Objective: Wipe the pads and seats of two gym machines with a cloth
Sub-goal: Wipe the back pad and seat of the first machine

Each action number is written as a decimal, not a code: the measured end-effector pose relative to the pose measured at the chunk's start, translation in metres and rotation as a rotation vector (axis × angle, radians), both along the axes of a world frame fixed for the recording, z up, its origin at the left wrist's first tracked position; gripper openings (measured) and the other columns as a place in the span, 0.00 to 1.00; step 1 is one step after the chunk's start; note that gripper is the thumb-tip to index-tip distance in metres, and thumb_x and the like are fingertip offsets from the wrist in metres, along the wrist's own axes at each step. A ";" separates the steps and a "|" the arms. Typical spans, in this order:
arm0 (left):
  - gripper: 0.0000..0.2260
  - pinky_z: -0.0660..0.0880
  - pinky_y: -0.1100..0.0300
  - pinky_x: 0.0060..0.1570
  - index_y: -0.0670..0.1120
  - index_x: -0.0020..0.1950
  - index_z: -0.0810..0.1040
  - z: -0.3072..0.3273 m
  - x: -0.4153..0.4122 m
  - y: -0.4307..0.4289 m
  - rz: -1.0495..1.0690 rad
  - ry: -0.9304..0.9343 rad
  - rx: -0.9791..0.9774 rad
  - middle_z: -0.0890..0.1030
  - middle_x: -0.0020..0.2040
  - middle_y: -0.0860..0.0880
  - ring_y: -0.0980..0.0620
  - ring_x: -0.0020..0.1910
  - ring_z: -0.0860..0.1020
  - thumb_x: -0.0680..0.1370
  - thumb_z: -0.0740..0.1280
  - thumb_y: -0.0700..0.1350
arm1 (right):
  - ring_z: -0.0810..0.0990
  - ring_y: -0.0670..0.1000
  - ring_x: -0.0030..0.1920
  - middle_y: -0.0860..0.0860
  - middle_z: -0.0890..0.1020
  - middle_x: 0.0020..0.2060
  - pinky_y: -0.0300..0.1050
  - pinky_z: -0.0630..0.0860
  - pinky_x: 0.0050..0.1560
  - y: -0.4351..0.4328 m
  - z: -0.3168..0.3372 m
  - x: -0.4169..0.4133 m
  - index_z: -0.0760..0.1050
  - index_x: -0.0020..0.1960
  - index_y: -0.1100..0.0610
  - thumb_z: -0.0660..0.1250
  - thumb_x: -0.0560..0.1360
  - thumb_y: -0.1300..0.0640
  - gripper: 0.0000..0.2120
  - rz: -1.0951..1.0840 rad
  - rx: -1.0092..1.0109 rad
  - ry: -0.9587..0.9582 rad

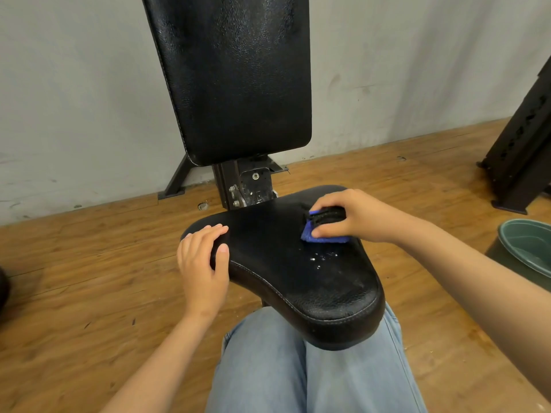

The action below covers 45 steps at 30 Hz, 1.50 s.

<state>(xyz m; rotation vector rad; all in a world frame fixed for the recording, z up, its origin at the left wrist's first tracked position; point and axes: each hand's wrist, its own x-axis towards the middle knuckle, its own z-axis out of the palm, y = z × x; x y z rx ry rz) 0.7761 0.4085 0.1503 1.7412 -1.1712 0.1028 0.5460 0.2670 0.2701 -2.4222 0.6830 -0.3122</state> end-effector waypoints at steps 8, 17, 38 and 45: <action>0.21 0.62 0.43 0.69 0.47 0.61 0.78 0.000 0.000 0.000 0.001 -0.024 -0.001 0.79 0.60 0.51 0.53 0.65 0.71 0.79 0.51 0.52 | 0.77 0.39 0.37 0.41 0.80 0.36 0.33 0.68 0.36 -0.018 -0.012 -0.029 0.77 0.44 0.45 0.74 0.71 0.52 0.06 -0.216 -0.055 -0.048; 0.21 0.62 0.43 0.69 0.46 0.60 0.79 0.000 -0.002 0.000 0.007 -0.013 -0.019 0.79 0.59 0.49 0.52 0.64 0.71 0.79 0.51 0.52 | 0.78 0.37 0.48 0.34 0.79 0.44 0.28 0.71 0.47 0.049 0.012 -0.019 0.75 0.45 0.37 0.75 0.69 0.51 0.12 0.053 0.017 -0.022; 0.21 0.60 0.44 0.70 0.47 0.61 0.78 0.002 -0.002 0.002 0.000 -0.015 0.006 0.79 0.60 0.50 0.52 0.65 0.71 0.79 0.51 0.53 | 0.77 0.39 0.49 0.41 0.79 0.47 0.32 0.73 0.50 0.063 0.013 0.008 0.77 0.49 0.43 0.73 0.71 0.51 0.09 0.125 0.042 0.019; 0.22 0.60 0.46 0.71 0.47 0.61 0.78 0.000 0.000 0.003 0.004 -0.018 0.010 0.78 0.60 0.50 0.52 0.65 0.71 0.79 0.50 0.53 | 0.78 0.38 0.44 0.42 0.81 0.40 0.31 0.72 0.43 0.030 0.007 -0.013 0.77 0.45 0.42 0.74 0.70 0.52 0.08 -0.029 0.001 -0.031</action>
